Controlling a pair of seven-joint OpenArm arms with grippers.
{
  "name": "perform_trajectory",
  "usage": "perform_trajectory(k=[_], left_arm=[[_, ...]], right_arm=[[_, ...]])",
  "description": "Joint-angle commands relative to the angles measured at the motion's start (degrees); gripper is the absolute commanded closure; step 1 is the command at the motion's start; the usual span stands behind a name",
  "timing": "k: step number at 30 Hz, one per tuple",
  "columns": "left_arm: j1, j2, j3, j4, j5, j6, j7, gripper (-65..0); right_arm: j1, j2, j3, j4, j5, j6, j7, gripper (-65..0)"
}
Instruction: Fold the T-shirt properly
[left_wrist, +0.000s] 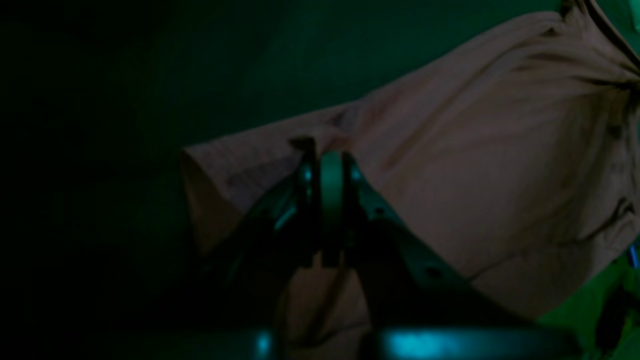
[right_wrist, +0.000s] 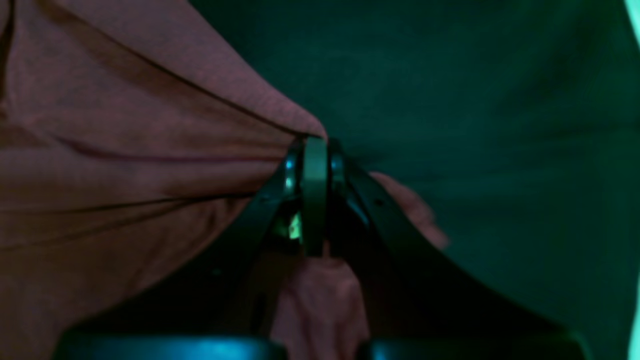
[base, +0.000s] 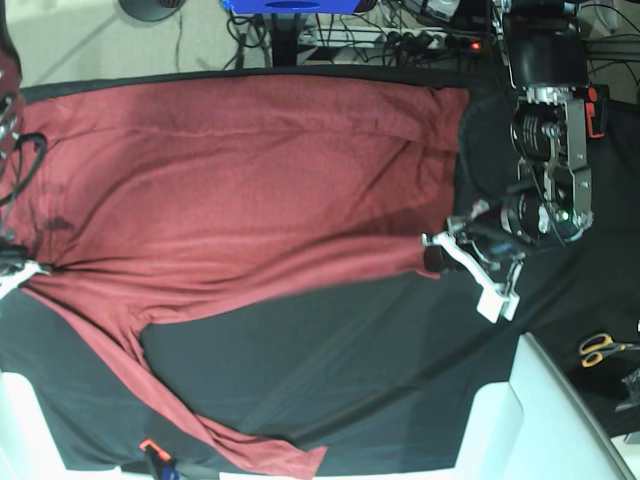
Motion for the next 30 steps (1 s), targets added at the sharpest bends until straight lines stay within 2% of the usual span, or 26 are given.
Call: perform_trajectory(k=[1,5,19,24,30], left_arm=[[-0.39,-0.74,-0.26,1.09,-0.70,0.08,-0.77,0.0],[0.75,-0.74,-0.26,1.18,-0.70,0.08,-0.77,0.0],[4.53,-2.41,-0.26,4.61,-1.14,0.08,-0.59,0.0],[6.38,-3.20,-0.26,4.61,-0.88,0.08,-0.68,0.0],[7.26,-4.26,-0.18,4.69,-1.14,0.08,-0.68,0.0]], right_arm=[[1.05,1.16,0.12,2.19,0.40,-0.10,-0.07,0.0],[-0.27,1.16,0.21,3.42,0.49,0.08,-2.44,0.0],[-4.40,1.16,0.48,3.86,0.66,0.17,-2.53,0.0],[-7.03,-0.43,0.56,8.26,0.66,0.17,-2.79,0.0],[-7.74,-0.78,0.65,9.84,0.66,0.17,-4.99,0.0]])
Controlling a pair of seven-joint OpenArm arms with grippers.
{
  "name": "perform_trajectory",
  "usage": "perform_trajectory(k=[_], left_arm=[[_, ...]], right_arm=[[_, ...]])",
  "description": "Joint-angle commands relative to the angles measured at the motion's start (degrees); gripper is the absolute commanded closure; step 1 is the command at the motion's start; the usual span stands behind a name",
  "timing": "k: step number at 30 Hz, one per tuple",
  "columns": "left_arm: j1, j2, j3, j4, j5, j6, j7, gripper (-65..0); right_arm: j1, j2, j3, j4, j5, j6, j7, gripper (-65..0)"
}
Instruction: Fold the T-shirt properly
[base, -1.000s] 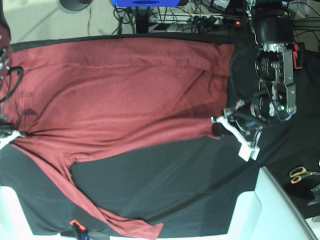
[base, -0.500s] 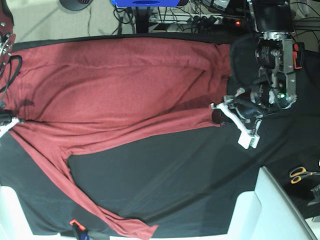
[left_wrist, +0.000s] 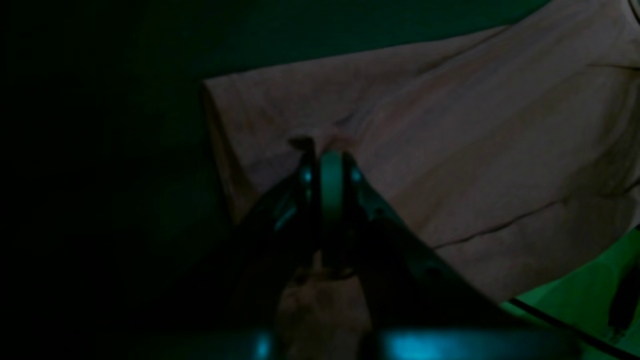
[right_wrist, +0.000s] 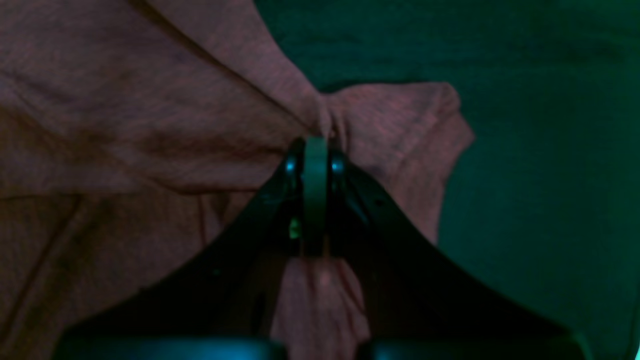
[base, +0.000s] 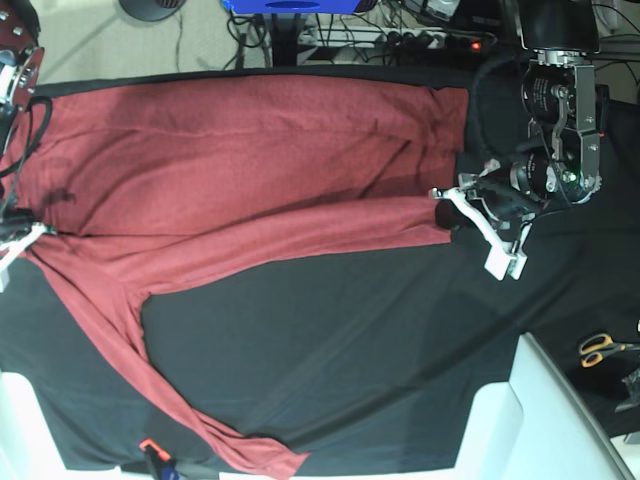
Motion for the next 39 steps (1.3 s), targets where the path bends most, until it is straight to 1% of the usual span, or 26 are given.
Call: perform_trajectory(k=[1,6,9,11,18,29,34,36,39], left_arm=[[-0.22,-0.98,-0.20,1.13,-0.53,0.06,-0.64,0.0],[0.13,-1.16,-0.20,1.13,-0.53,0.06,-0.64,0.0],[-0.13,-1.16,-0.29,1.13,-0.44,0.06,-0.64,0.0],[-0.39,-1.16,-0.29,1.04,-0.44,0.06,-0.64,0.0],[-0.48,-1.33,-0.29,0.87,-0.09,0.06,-0.64,0.0],[-0.31,-4.50,-0.29,0.78,-0.44,0.06,-0.64,0.0],[0.13,-4.41,-0.02,1.04,-0.53,0.06,-0.64,0.0],[0.22,-4.23,0.33,1.04,-0.53,0.06,-0.64,0.0],[1.01,-4.15,0.07,1.13,-0.53,0.06,-0.64,0.0]], right_arm=[[1.14,1.50,0.28,1.01,0.42,-0.25,0.89,0.0],[1.05,1.50,0.37,2.15,0.42,-0.25,0.80,0.0],[1.05,1.50,4.50,2.15,0.42,-0.25,0.80,0.0],[1.05,1.58,5.64,2.15,0.34,-0.25,0.80,0.0],[0.17,1.94,5.82,2.15,0.34,-0.25,0.36,0.0],[-0.01,2.02,5.99,2.85,0.34,-0.25,0.27,0.0],[0.08,2.20,5.99,2.85,0.34,-0.25,-0.69,0.0],[0.08,2.90,6.08,2.85,0.34,-0.25,-0.78,0.0],[-0.01,3.08,6.08,2.85,0.34,-0.25,-0.78,0.0]])
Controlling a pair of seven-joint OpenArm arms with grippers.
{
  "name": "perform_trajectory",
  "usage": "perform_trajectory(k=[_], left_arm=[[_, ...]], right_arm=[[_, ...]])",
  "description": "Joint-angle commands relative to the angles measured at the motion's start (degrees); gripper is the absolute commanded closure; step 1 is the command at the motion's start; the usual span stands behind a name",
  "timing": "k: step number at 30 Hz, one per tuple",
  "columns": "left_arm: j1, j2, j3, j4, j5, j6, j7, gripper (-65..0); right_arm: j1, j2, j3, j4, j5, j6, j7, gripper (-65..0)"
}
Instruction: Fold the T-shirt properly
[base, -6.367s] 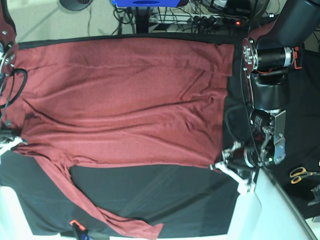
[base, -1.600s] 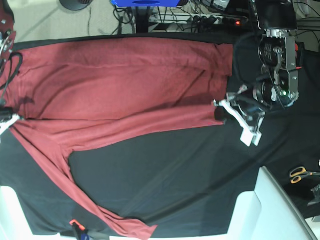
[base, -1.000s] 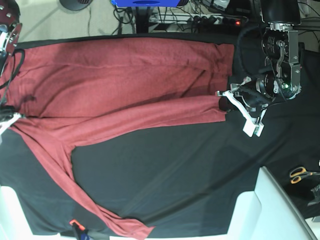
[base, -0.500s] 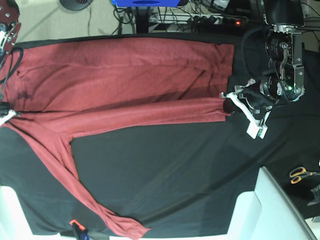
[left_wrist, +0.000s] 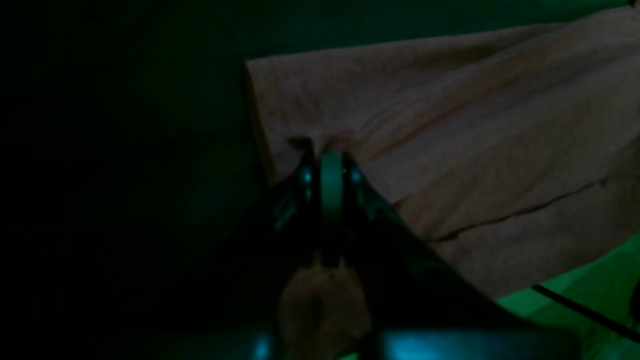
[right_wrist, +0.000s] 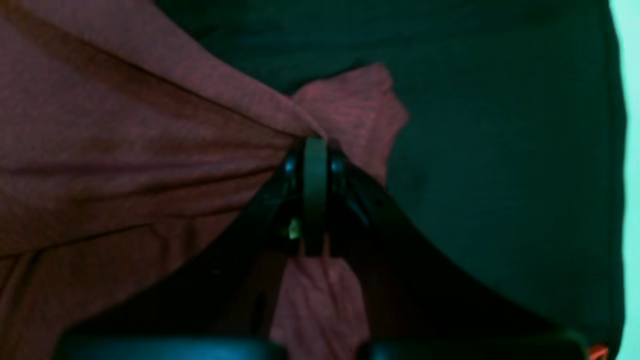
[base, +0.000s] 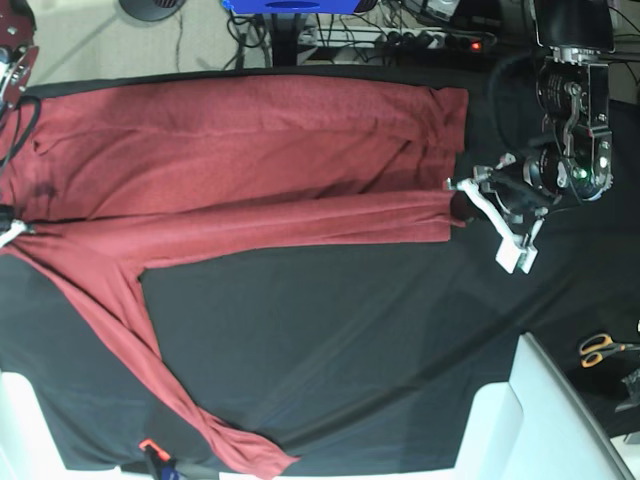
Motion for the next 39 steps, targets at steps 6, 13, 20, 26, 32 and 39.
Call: perform_trajectory(k=[6,13,20,26,32,39], left_arm=[[-0.34,-0.93,-0.83,1.11,-0.48,0.10,-0.59,0.0],[-0.25,-0.93,-0.83,1.11,-0.48,0.10,-0.59,0.0],[-0.17,-0.93,-0.39,1.11,-0.48,0.10,-0.59,0.0],[-0.17,-0.93,-0.13,1.11,-0.48,0.10,-0.59,0.0],[1.86,-1.02,-0.74,2.78,-0.40,0.10,-0.59,0.0],[2.47,-1.90,-0.74,3.92,-0.22,0.10,-0.59,0.0]], right_arm=[[1.06,1.72,0.33,1.08,0.14,-0.29,1.01,0.0],[1.06,1.72,0.33,1.08,0.05,-0.29,-0.75,0.0],[0.98,3.13,0.33,1.08,0.05,-0.29,-2.42,0.0],[0.71,3.13,0.33,1.08,0.05,-0.29,-2.59,0.0],[-0.52,3.04,0.33,1.08,0.05,-0.29,-2.59,0.0],[-0.61,2.96,0.33,1.08,0.05,-0.29,-2.59,0.0]])
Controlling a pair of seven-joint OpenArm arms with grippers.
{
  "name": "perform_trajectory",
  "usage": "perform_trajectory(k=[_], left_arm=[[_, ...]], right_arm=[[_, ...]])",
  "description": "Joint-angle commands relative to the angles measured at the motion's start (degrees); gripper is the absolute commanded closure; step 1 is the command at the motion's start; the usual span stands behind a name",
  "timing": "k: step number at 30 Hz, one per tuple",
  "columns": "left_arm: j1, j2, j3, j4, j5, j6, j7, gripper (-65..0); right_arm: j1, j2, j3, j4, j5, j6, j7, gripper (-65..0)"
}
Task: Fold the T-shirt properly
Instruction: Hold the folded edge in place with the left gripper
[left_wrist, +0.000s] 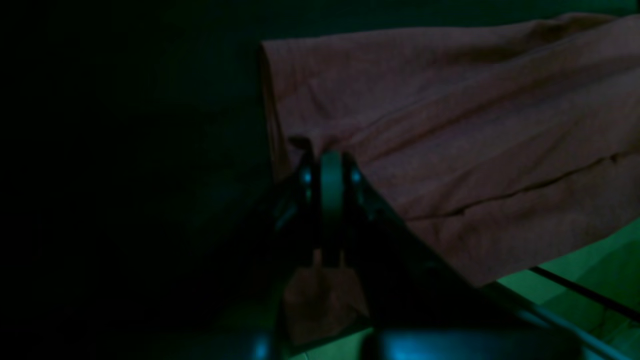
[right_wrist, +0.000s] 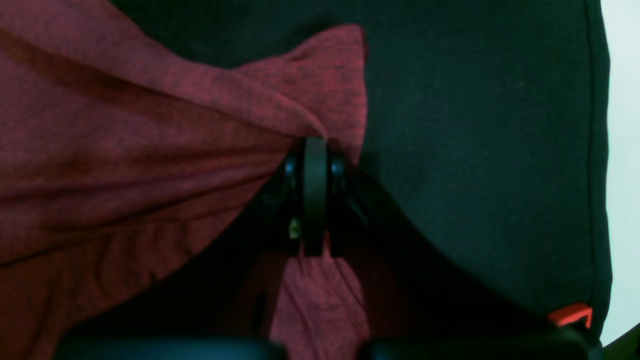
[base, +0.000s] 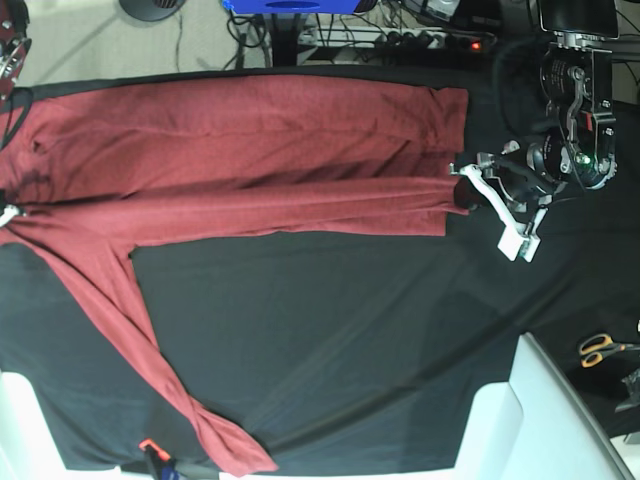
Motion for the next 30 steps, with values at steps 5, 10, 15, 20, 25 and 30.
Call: perform_trajectory(k=[5,10,15,20,25,30], left_arm=[[-0.46,-0.79,-0.48,1.10,-0.40,0.13,-0.53,0.0],[0.16,-0.79,-0.57,1.19,-0.40,0.13,-0.53,0.0],[0.33,-1.49,-0.57,1.19,-0.40,0.13,-0.53,0.0],[0.33,-1.49,-0.57,1.19,-0.40,0.13,-0.53,0.0],[0.86,-1.40,-0.48,1.19,-0.13,0.13,-0.53,0.0],[1.48,-1.49,-0.57,1.19,-0.04,0.13,-0.53,0.0]], right_arm=[[1.16,1.49,0.33,1.04,0.05,-0.47,0.90,0.0],[1.16,1.67,0.07,1.04,0.05,-0.47,0.90,0.0],[1.16,1.75,-0.11,1.04,0.05,-0.47,-0.24,0.0],[1.16,1.67,-0.02,1.04,0.05,-0.47,-1.30,0.0],[1.16,1.67,0.07,1.04,0.05,-0.47,-1.30,0.0],[1.25,1.67,-0.11,1.04,0.05,-0.47,-1.30,0.0]])
